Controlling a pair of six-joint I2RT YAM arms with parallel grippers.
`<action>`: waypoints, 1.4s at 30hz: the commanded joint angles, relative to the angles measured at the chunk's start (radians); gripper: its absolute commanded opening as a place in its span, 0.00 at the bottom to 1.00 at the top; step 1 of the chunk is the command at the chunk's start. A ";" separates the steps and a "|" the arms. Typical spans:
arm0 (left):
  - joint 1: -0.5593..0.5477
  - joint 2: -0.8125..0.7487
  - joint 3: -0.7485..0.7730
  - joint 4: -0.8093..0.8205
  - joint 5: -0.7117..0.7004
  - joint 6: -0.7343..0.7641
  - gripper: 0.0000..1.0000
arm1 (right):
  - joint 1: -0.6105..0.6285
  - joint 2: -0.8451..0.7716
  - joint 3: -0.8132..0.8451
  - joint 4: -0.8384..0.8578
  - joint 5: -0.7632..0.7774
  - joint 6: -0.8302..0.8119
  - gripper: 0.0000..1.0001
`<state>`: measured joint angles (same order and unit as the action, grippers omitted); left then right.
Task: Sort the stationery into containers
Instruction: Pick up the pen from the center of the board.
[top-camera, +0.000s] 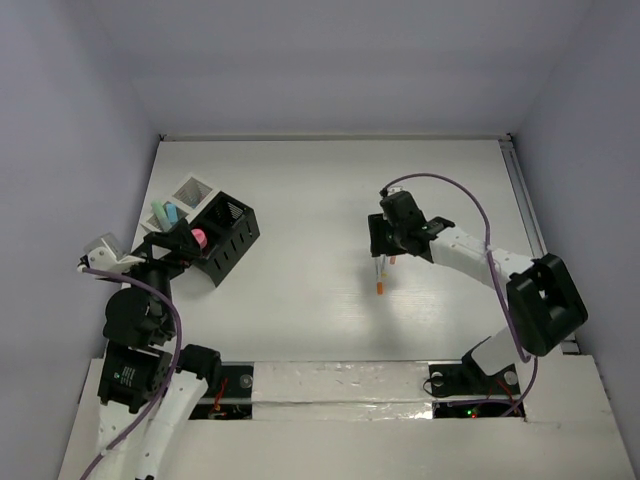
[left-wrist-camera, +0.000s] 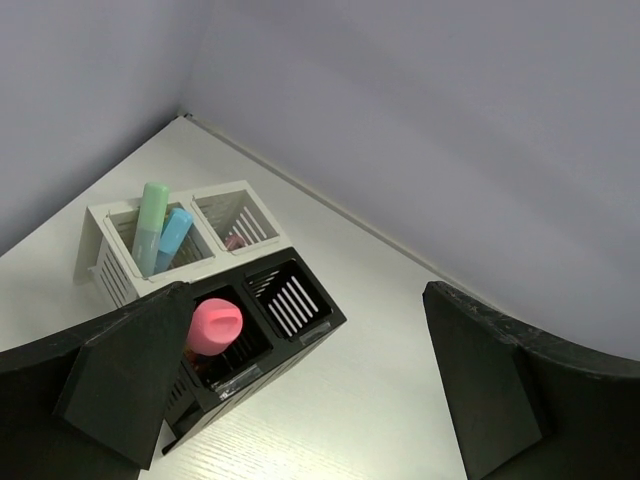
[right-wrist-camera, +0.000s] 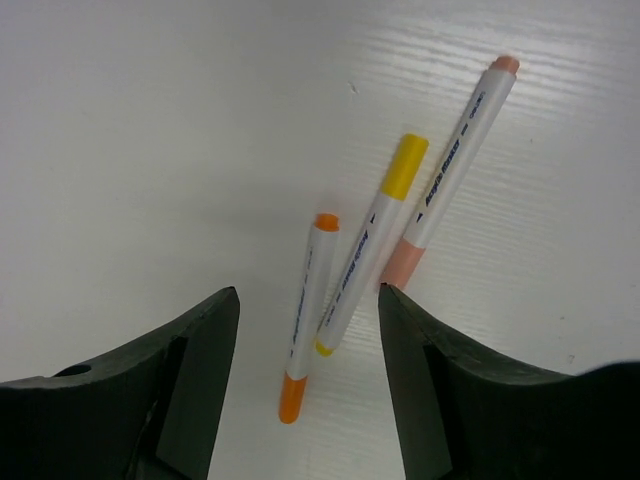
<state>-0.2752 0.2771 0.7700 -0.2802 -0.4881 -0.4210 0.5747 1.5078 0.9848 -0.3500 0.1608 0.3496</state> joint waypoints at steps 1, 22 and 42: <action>-0.005 -0.015 0.000 0.047 0.005 0.018 0.99 | -0.004 0.038 0.041 -0.030 -0.033 -0.027 0.61; -0.015 -0.016 -0.003 0.053 0.026 0.027 0.99 | -0.004 0.235 0.118 -0.053 -0.041 -0.057 0.46; -0.024 -0.029 -0.005 0.053 0.017 0.034 0.99 | 0.069 0.344 0.179 -0.127 0.029 -0.066 0.17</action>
<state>-0.2886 0.2607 0.7673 -0.2722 -0.4721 -0.4023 0.6071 1.8057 1.1278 -0.4313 0.1570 0.2981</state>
